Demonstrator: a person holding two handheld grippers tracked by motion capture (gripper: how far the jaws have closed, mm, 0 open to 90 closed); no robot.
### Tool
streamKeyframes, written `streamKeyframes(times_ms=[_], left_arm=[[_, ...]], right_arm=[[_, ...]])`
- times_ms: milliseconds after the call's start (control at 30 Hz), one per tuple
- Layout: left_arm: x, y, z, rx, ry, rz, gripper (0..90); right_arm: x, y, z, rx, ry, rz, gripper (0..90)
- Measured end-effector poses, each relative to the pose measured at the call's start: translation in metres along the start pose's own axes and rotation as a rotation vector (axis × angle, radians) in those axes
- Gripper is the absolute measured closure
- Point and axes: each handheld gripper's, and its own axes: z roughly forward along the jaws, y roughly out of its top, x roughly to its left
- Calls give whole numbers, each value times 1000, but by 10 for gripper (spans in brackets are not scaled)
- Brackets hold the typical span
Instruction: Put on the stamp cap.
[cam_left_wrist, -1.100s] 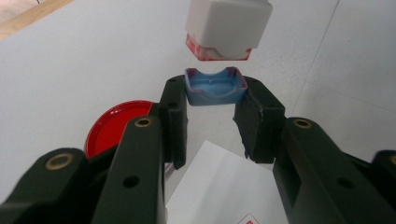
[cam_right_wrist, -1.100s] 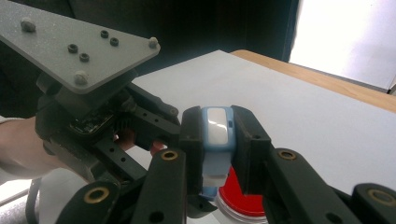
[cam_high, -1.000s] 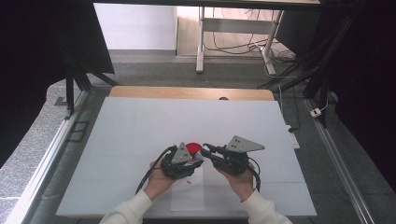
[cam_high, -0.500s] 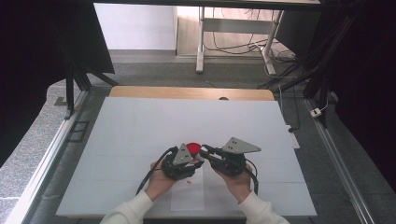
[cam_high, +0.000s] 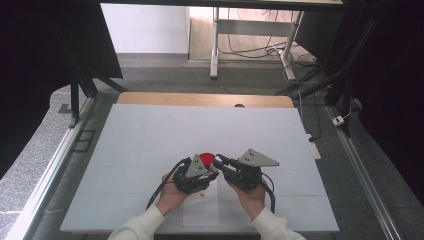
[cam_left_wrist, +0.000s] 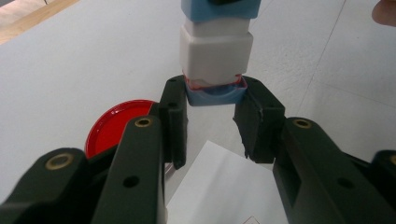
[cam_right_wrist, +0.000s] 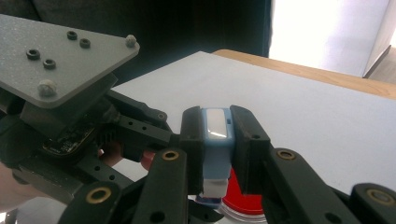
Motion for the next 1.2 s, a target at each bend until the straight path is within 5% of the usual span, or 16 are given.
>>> streamKeyframes(times_ms=[700,1200], left_arm=[[-5,0,0,9,74,35,649],[-6,0,-3,0,83,46,653]], right_arm=[[4,-2,3,23,-16,11,751],[4,-2,3,21,-10,5,752]])
